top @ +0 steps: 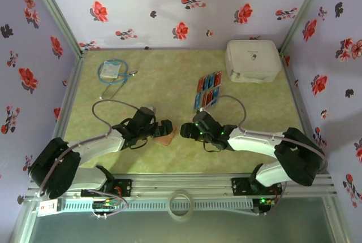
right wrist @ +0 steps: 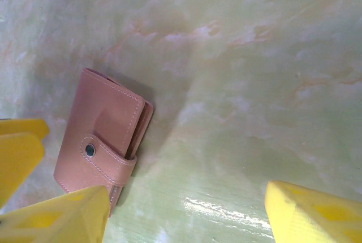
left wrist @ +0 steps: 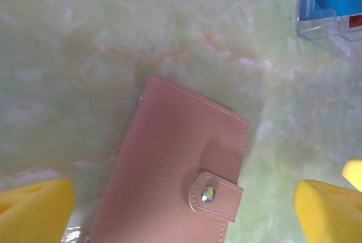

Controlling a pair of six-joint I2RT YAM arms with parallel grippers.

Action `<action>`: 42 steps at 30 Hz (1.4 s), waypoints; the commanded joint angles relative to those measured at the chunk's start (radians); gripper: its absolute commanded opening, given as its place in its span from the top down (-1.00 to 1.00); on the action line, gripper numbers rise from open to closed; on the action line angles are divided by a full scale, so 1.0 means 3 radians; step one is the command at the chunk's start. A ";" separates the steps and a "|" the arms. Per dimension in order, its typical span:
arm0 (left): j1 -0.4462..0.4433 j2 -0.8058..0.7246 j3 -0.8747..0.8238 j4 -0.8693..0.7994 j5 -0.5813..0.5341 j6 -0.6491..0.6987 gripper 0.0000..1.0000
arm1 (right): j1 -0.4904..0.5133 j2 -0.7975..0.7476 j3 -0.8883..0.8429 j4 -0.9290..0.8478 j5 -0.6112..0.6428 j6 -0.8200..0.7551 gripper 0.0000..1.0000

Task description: Put the credit cards into the card holder

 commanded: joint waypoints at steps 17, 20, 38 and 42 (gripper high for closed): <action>-0.0418 0.0054 0.0490 -0.0347 -0.0525 -0.0004 -0.99 | -0.0074 -0.0342 -0.0083 -0.0108 -0.0006 0.0002 -0.45; -0.0263 0.0017 0.0562 -0.0590 -0.0540 0.0061 -0.99 | -0.0076 -0.0275 -0.0126 0.0058 -0.0111 0.0057 -0.44; 0.0068 -0.0050 0.0449 -0.0727 -0.0460 0.0189 -0.99 | 0.0072 0.0532 -0.0214 0.1121 -0.0530 0.0468 0.11; 0.0067 0.0004 0.0403 -0.0635 -0.0379 0.0167 -0.99 | 0.0102 0.0621 -0.0218 0.1220 -0.0541 0.0514 0.15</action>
